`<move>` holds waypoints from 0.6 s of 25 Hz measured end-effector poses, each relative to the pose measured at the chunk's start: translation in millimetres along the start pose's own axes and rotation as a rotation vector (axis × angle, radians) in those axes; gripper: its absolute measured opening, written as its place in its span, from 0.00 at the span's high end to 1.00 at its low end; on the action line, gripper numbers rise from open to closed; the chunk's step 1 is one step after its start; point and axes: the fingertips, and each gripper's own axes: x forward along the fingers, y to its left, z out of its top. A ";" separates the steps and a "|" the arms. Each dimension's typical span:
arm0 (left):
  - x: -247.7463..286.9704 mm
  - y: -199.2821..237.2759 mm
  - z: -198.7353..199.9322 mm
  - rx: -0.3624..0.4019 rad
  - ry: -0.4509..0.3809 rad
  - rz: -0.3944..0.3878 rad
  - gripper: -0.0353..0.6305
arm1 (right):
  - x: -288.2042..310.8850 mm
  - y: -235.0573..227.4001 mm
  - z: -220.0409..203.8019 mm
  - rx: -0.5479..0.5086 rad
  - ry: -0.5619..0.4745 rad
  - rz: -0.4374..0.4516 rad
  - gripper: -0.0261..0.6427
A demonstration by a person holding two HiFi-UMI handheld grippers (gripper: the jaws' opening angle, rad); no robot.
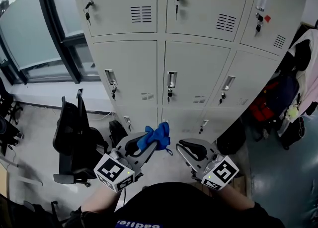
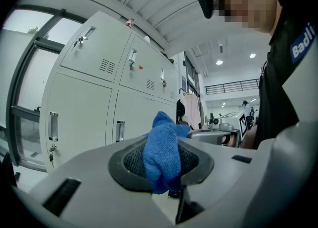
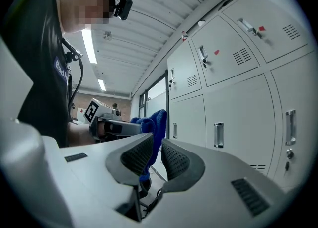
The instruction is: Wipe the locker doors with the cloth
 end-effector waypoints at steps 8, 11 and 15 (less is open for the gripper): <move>15.3 -16.1 -1.1 0.012 -0.005 -0.023 0.79 | -16.1 -4.1 3.1 -0.022 -0.001 0.003 0.89; 17.7 -21.2 -3.6 0.012 0.006 -0.031 0.79 | -20.1 -5.2 2.6 -0.013 -0.001 -0.001 0.89; 19.7 -25.0 -4.1 0.013 0.016 -0.021 0.79 | -23.7 -4.6 3.0 -0.011 0.004 0.002 0.89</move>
